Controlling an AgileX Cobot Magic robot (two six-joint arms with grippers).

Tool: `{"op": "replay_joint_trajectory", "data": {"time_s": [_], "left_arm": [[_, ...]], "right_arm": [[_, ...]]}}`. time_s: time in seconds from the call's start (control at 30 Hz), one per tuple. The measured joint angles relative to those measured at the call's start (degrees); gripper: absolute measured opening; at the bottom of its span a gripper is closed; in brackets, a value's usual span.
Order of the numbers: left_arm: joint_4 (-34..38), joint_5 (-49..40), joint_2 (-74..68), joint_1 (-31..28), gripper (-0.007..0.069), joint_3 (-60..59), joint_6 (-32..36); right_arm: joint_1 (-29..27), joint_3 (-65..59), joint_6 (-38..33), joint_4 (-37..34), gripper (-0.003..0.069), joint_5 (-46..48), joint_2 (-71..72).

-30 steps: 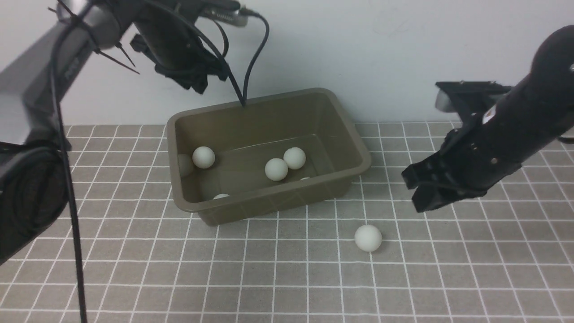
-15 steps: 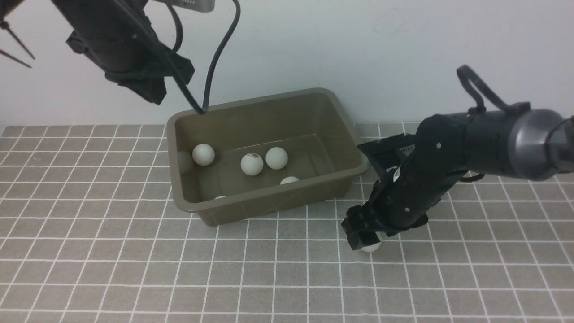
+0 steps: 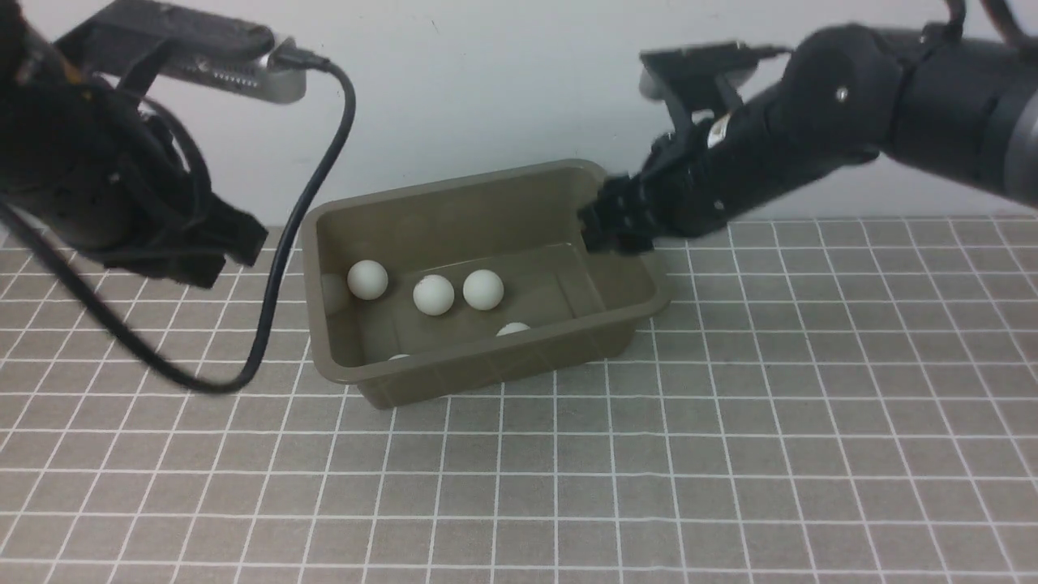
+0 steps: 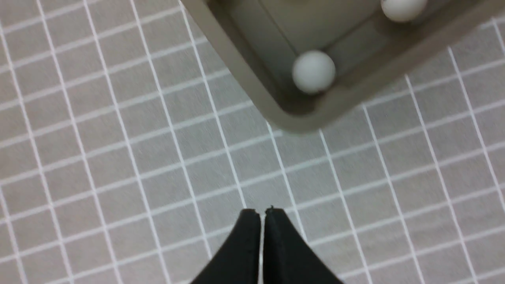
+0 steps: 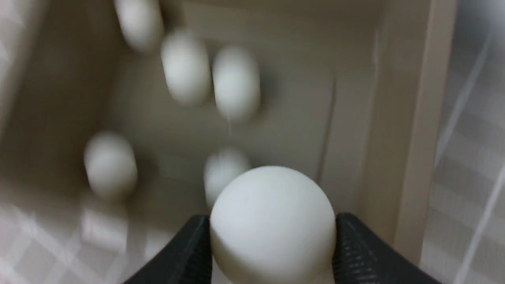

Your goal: Put the table tennis balls into the box on the grey coffee tablecloth.

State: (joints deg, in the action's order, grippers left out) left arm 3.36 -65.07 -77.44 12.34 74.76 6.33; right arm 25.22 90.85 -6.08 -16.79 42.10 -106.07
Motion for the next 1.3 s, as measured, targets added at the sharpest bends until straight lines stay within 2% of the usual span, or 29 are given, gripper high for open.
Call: {"op": "replay_joint_trajectory", "data": {"time_s": [0.13, 0.33, 0.4, 0.47, 0.5, 0.53, 0.57, 0.6, 0.7, 0.8, 0.93, 1.1, 1.17, 1.23, 1.3], "left_arm": [[2.75, 3.02, 5.86, 0.0, -0.0005, -8.2, 0.25], [2.52, 4.24, 9.46, 0.0, -0.0005, -12.59, 0.37], [2.41, 4.35, 10.11, 0.0, -0.0005, -12.92, 0.37], [2.41, 4.66, 10.44, 0.0, -0.0005, -12.92, 0.43], [2.35, 4.73, 10.56, 0.0, -0.0005, -12.92, 0.42], [2.35, 4.73, 10.56, 0.0, -0.0005, -12.92, 0.42], [2.35, 4.73, 10.56, 0.0, -0.0005, -12.92, 0.42], [2.35, 4.73, 10.56, 0.0, -0.0005, -12.92, 0.42], [2.35, 4.63, 10.56, 0.0, -0.0005, -12.92, 0.42], [2.35, 4.61, 10.62, 0.0, -0.0005, -12.92, 0.42], [2.81, 4.61, 10.79, 0.0, -0.0005, -12.92, 0.42], [4.81, 4.61, 10.92, 0.0, -0.0005, -12.92, 0.45], [6.55, 5.0, 10.92, 0.0, -0.0005, -12.92, 1.18], [6.98, 5.39, 10.92, 0.0, -0.0005, -12.92, 1.45], [8.47, 6.68, 10.92, 0.0, -0.0005, -12.92, 2.52]], "right_arm": [[0.0, 12.97, -0.32, -0.85, 0.0362, 4.77, -9.17], [0.05, 23.26, -0.39, -0.33, 0.0489, 17.23, -16.53], [0.05, 26.78, -0.39, 0.66, 0.0486, 23.47, -16.21], [0.11, 28.29, -0.32, 2.59, 0.0386, 26.46, -13.53], [0.11, 28.61, 0.31, 4.37, 0.0297, 28.06, -10.84], [0.11, 28.66, 0.7, 5.11, 0.0246, 28.58, -9.97], [0.11, 28.7, 1.46, 6.67, 0.0143, 29.14, -6.66], [0.11, 28.55, 2.0, 7.97, 0.0071, 29.4, -3.36], [0.11, 26.5, 2.58, 9.38, 0.0008, 29.4, 3.81], [0.11, 18.29, 3.45, 9.44, -0.001, 27.34, 16.18], [0.11, 3.94, 4.57, 9.68, -0.0013, 19.06, 29.84], [0.11, -24.16, 6.92, 11.4, -0.0013, 0.3, 52.74], [0.11, -39.98, 7.26, 12.01, -0.0013, -11.83, 64.38], [0.11, -46.84, 7.35, 12.01, -0.0013, -17.09, 69.26], [0.11, -59.04, 8.73, 12.01, -0.0013, -25.67, 82.36]]}}
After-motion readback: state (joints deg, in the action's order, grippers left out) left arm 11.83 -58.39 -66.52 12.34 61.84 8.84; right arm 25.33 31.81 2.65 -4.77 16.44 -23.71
